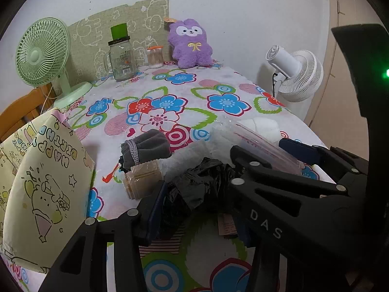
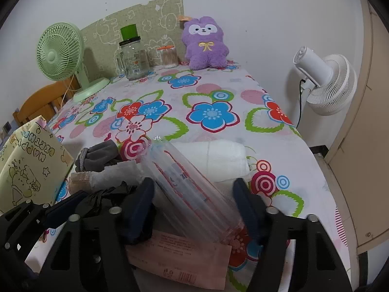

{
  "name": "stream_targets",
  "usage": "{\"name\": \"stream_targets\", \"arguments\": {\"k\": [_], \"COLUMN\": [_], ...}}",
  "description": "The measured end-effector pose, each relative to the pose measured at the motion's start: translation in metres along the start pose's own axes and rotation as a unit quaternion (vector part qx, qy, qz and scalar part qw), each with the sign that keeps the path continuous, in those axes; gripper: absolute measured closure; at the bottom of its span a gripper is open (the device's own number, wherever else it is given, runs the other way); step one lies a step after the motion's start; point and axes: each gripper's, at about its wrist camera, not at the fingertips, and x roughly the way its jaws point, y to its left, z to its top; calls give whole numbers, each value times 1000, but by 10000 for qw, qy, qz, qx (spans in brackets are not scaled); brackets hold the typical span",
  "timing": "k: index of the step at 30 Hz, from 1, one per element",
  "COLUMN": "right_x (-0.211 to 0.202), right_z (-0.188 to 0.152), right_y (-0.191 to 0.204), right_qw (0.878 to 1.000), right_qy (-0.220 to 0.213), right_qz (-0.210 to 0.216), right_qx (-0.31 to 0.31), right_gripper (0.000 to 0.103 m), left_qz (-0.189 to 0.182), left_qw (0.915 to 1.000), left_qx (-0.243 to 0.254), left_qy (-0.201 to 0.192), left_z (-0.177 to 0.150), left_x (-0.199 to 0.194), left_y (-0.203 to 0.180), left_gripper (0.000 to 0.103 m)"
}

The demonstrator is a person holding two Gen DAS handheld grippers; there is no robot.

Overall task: Organize soft objects
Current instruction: 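Grasp the black plastic bag with the left tool while the right tool grasps the clear tube bag, then lift and carry the black bag and clear tube bag toward the box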

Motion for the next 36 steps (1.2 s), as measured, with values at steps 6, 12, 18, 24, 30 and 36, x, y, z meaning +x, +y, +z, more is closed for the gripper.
{"name": "stream_targets", "arguments": {"k": [6, 12, 18, 24, 30, 36], "right_x": [-6, -16, -26, -44, -64, -82], "right_z": [-3, -7, -10, -8, -6, -6], "right_y": [2, 2, 3, 8, 14, 18], "right_qw": [9999, 9998, 9995, 9994, 9990, 9983], "right_qy": [24, 4, -50, -212, -391, -541], "right_qz": [112, 95, 121, 117, 62, 23], "right_qx": [47, 195, 270, 261, 219, 229], "right_gripper": [57, 71, 80, 81, 80, 80], "left_qz": [96, 118, 106, 75, 80, 65], "left_qw": [9999, 9999, 9998, 9996, 9991, 9985], "left_qx": [44, 61, 55, 45, 44, 27], "left_qy": [-33, -64, -134, -268, -416, -535], "left_z": [-1, -2, -3, -1, 1, 0], "left_x": [-3, -9, -16, -29, -44, -60], "left_y": [-1, -2, -4, -6, -7, -6], "left_gripper": [51, 52, 52, 52, 52, 52]}}
